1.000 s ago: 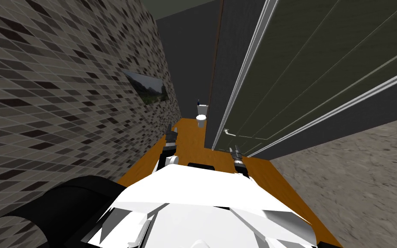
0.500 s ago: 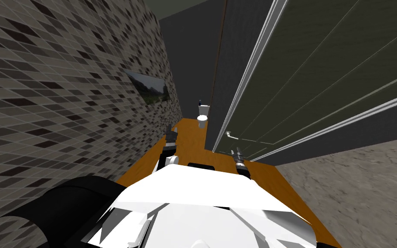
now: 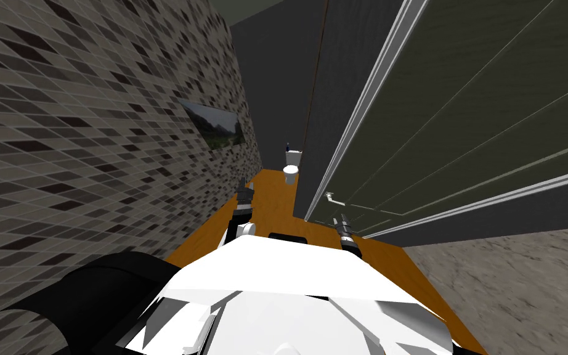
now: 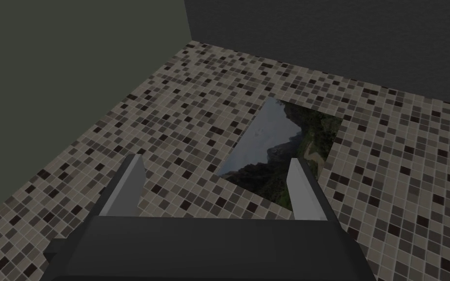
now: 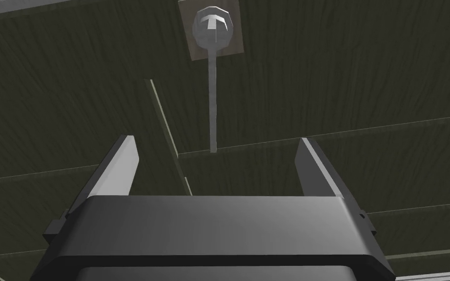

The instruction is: Pull the door open

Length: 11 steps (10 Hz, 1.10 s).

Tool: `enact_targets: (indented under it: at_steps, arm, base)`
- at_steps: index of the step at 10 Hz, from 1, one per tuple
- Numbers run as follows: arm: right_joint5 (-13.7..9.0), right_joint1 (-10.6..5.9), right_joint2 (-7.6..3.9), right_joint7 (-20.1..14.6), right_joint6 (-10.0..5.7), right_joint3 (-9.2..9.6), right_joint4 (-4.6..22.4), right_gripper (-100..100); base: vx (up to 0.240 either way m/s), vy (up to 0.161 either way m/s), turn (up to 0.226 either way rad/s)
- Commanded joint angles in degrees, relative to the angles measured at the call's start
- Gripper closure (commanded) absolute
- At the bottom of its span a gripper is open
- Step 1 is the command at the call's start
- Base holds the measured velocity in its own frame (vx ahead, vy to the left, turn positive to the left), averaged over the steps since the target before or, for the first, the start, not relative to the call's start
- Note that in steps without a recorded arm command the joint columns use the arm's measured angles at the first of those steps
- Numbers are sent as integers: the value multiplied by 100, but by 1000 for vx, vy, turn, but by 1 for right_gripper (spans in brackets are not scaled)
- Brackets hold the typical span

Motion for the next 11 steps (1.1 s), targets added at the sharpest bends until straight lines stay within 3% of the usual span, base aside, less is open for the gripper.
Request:
enact_targets:
  at_steps: [1,9,10,11]
  arm:
    - [0,0,0,0,0,0,0,-100]
    - [-92,-204,55,87,7,-171,299,-100]
    - [-92,-204,55,87,7,-171,299,100]
    - [-92,-204,55,87,7,-171,299,100]
  base:
    - [34,-16,9]
    - [173,-52,64]
    - [-10,5,-9]
    - [-30,11,-9]
